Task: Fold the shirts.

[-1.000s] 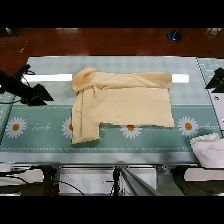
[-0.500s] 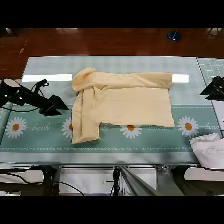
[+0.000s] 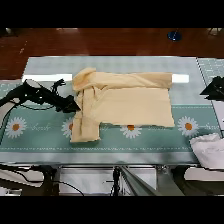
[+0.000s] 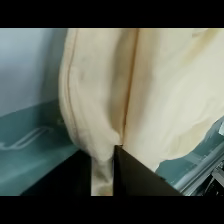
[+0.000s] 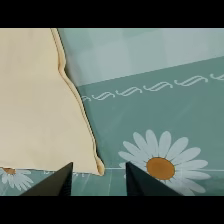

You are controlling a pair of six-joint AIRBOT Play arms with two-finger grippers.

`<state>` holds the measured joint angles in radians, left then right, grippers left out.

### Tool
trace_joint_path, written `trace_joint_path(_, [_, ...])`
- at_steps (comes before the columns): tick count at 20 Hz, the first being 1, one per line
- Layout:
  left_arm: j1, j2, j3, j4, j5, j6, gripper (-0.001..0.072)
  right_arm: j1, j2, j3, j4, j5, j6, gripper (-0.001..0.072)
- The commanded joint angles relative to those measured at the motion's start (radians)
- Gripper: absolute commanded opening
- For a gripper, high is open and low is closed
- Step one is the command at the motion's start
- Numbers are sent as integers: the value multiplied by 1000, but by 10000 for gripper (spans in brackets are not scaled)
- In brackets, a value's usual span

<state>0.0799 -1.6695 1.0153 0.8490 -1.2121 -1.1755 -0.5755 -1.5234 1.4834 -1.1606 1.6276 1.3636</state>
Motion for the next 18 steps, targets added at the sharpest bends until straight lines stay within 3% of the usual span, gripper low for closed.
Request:
trace_joint_path(1, [-22,-21,-1,18,78,5,73,0,18,0,0,-10,0,381])
trace_joint_path(2, [-22,-21,-1,18,70,5,30,0,26,0,0,-15,0,381])
trace_joint_path(10, [8,71,0,18,-30,16,28,-16,32,-28,-53,47,1,384])
trace_joint_path(14, [55,129,0,18,-40,15,28,-75,34,-258,58,65,-31,466])
trace_joint_path(18, [61,126,-1,18,-50,12,28,-75,34,-456,79,5,-97,466])
